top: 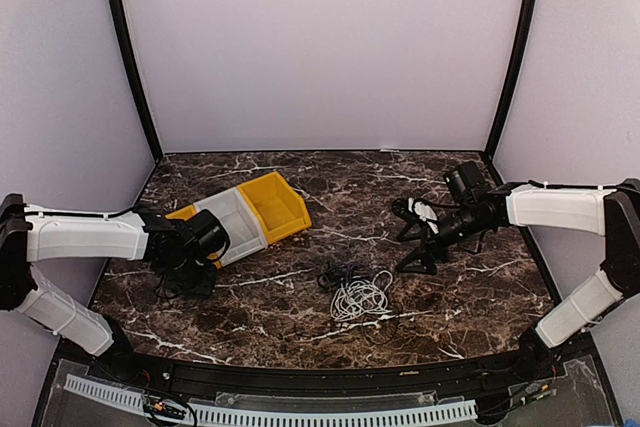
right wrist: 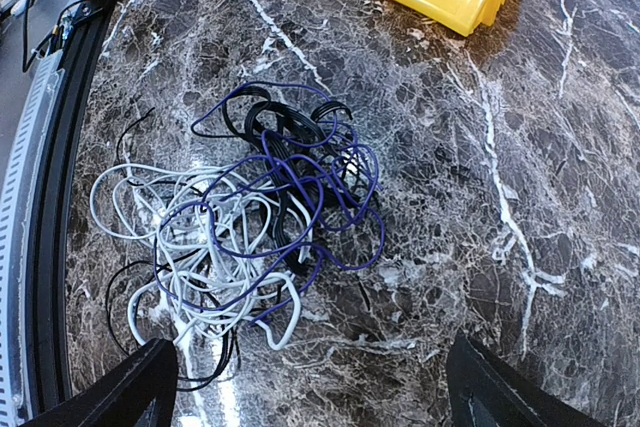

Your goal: Untangle the cables

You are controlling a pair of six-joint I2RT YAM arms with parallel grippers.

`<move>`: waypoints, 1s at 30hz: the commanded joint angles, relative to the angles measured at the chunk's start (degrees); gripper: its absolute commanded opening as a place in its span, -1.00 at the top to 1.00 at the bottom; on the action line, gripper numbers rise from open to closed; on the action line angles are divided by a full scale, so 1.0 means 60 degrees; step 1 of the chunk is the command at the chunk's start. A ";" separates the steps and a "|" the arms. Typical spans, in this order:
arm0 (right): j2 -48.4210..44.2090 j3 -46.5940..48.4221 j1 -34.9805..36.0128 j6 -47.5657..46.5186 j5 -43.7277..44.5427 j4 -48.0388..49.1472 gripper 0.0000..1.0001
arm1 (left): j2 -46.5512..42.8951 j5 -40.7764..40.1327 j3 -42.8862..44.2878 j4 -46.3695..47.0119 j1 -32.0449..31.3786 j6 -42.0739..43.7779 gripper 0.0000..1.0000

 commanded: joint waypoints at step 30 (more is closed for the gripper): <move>0.0071 0.0239 -0.0052 -0.0232 -0.0023 -0.0138 -0.89 | -0.1638 -0.2742 0.0865 0.1957 0.0726 0.2463 1.00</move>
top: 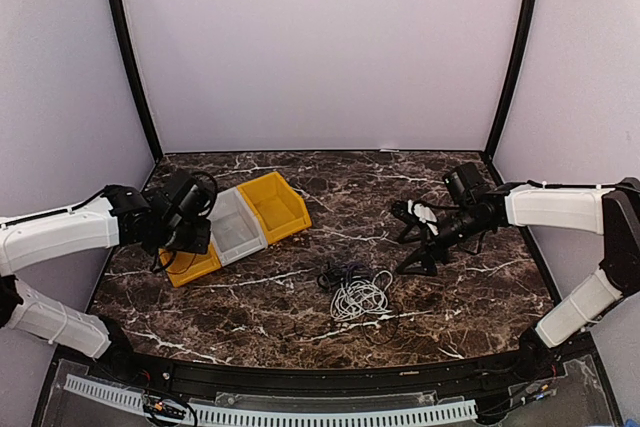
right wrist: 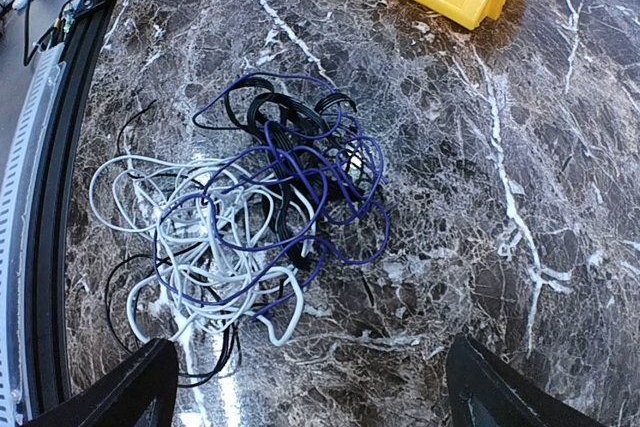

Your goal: Untangle the cables

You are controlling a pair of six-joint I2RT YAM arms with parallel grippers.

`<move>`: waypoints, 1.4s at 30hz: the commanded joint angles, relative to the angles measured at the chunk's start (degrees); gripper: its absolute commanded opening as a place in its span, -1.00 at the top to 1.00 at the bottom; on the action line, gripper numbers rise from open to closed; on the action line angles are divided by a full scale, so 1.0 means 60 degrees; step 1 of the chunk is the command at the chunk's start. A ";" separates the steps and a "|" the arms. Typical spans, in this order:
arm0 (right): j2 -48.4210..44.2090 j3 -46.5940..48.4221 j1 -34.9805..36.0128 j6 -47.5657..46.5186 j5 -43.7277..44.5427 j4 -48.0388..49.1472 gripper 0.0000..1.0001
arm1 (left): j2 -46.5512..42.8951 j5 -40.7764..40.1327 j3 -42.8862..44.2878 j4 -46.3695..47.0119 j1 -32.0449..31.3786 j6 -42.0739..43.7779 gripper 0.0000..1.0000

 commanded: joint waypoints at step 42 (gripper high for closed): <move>0.0190 0.0320 -0.0060 -0.0334 -0.0068 -0.0357 -0.88 | -0.0003 0.0764 -0.1968 0.4403 0.2998 0.0959 1.00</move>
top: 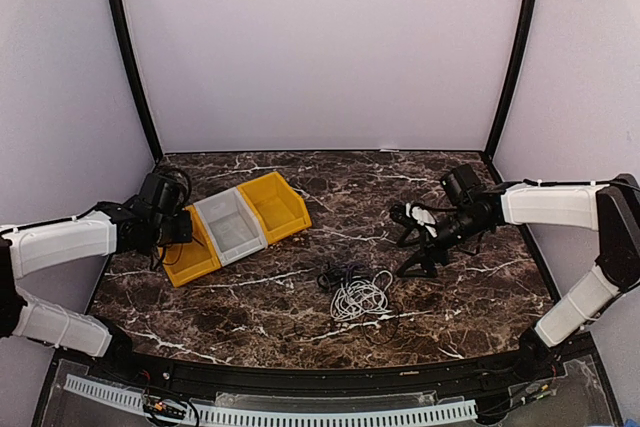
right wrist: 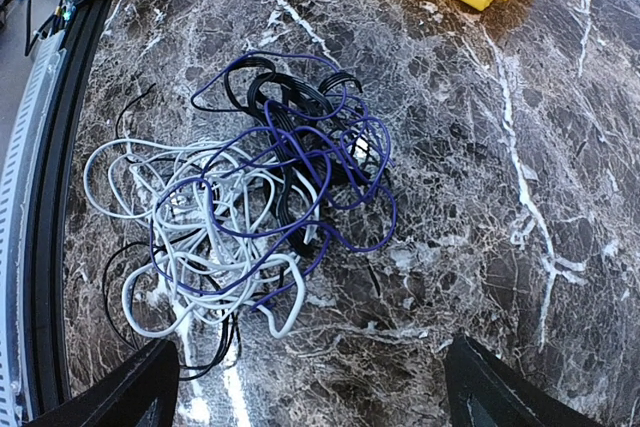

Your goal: Untangle the cables

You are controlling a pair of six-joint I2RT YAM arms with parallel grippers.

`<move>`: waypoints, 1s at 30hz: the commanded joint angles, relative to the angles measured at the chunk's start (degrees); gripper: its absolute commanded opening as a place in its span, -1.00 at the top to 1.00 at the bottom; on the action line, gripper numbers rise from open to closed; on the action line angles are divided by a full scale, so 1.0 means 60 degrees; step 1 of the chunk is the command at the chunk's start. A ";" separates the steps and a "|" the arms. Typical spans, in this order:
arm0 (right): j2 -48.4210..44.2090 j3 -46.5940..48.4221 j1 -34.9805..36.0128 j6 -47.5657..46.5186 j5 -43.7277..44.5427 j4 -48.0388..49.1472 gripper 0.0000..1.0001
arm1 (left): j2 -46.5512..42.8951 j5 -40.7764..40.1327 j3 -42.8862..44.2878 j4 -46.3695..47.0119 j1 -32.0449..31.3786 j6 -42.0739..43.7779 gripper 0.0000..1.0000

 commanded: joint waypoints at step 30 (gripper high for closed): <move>0.0091 0.0341 -0.0053 -0.0172 -0.0298 -0.0200 -0.87 | 0.0097 0.0915 0.0868 -0.1799 0.0171 -0.0763 0.38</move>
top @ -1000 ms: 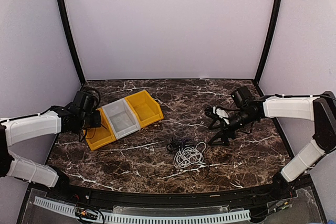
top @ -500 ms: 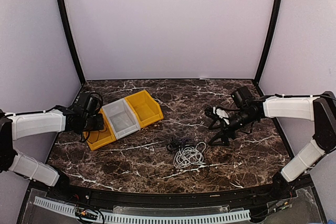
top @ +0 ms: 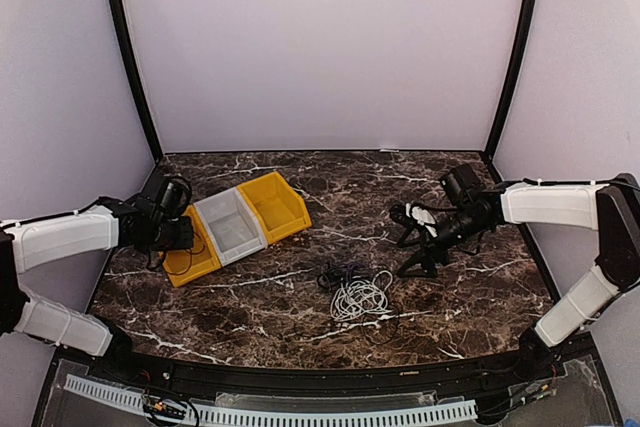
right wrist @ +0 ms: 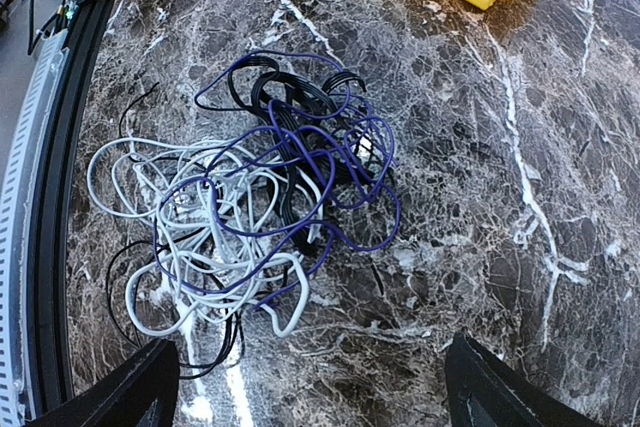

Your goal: Untangle the cables

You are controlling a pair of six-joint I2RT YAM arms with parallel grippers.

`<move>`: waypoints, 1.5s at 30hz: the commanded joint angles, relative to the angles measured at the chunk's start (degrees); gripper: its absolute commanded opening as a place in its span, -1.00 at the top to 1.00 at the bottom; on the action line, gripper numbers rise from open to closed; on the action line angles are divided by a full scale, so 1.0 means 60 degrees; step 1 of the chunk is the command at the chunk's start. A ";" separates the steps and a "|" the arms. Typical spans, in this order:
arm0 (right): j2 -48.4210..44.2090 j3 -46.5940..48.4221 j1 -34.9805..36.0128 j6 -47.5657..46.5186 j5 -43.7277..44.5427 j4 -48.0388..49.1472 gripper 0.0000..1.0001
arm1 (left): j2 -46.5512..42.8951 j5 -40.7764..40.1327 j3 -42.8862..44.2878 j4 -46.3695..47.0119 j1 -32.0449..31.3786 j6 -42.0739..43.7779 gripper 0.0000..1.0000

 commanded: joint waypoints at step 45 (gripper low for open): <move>0.0223 0.0335 0.0035 -0.0220 -0.0213 -0.0153 -0.87 | -0.1215 0.0015 -0.1240 -0.1963 -0.4237 -0.4744 0.17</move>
